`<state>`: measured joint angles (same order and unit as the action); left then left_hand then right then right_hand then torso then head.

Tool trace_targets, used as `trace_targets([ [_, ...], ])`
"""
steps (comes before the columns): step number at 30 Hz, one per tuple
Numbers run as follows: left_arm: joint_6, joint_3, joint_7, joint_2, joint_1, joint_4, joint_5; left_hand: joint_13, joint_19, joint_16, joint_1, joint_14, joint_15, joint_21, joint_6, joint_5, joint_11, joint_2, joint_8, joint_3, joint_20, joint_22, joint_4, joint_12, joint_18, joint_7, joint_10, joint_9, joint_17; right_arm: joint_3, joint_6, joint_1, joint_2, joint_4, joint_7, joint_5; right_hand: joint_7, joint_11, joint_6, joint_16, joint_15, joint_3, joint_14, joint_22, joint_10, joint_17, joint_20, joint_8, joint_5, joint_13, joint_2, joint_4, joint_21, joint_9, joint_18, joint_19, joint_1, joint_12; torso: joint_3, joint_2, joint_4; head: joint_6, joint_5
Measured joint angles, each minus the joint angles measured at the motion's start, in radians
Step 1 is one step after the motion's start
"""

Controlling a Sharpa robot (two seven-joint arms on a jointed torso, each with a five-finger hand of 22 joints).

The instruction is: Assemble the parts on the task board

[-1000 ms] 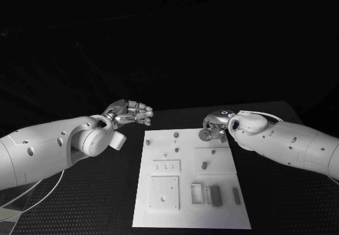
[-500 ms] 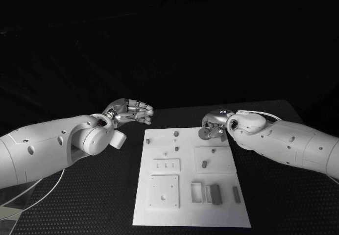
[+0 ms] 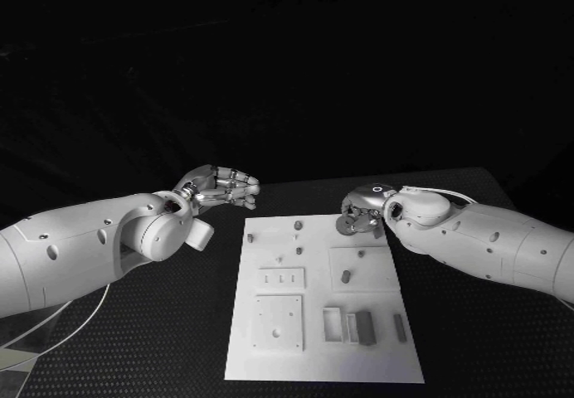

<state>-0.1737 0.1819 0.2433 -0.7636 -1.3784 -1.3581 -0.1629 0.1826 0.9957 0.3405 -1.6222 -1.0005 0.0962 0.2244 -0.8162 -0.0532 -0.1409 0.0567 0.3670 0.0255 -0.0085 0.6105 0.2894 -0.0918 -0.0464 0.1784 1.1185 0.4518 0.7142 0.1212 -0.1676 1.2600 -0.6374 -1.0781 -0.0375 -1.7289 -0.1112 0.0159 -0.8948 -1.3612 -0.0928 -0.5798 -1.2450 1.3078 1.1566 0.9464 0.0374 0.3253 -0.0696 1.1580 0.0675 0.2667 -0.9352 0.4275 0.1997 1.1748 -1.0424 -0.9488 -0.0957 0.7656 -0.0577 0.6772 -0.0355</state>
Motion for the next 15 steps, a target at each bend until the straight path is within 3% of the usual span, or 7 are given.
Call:
trace_targets([
  [11,0.000,0.000,0.000,-0.003,0.000,-0.001,0.000,0.000,0.000,0.000,0.000,0.000,0.000,0.000,0.000,0.000,0.000,0.000,0.000,0.000,0.000,0.000,0.000,0.000,0.001,0.000,0.000,0.000,0.000,0.007,-0.054,-0.011,-0.011,-0.048,-0.047,-0.042,0.000,0.000,0.000,0.000,0.000,0.000,0.000,0.000,0.000,0.000,0.000,0.000,0.000,0.000,-0.001,0.000,0.000,0.000,0.000,0.000,-0.001,0.000,-0.0001,0.000,0.0002,0.000,-0.001],
  [15,0.000,0.000,0.000,-0.004,0.000,-0.002,0.000,0.001,0.000,0.000,0.000,0.000,0.000,0.000,0.000,0.000,0.000,0.000,0.000,0.000,0.000,0.000,0.000,0.000,0.003,0.000,0.000,0.000,0.000,0.009,-0.072,-0.013,-0.021,-0.071,-0.069,-0.064,0.004,-0.021,-0.004,-0.016,-0.016,0.003,-0.017,0.000,0.028,0.000,0.013,0.001,-0.004,-0.005,-0.002,0.003,-0.010,0.000,0.000,0.017,-0.003,-0.010,0.0000,0.000,0.0002,-0.001,-0.001],
])
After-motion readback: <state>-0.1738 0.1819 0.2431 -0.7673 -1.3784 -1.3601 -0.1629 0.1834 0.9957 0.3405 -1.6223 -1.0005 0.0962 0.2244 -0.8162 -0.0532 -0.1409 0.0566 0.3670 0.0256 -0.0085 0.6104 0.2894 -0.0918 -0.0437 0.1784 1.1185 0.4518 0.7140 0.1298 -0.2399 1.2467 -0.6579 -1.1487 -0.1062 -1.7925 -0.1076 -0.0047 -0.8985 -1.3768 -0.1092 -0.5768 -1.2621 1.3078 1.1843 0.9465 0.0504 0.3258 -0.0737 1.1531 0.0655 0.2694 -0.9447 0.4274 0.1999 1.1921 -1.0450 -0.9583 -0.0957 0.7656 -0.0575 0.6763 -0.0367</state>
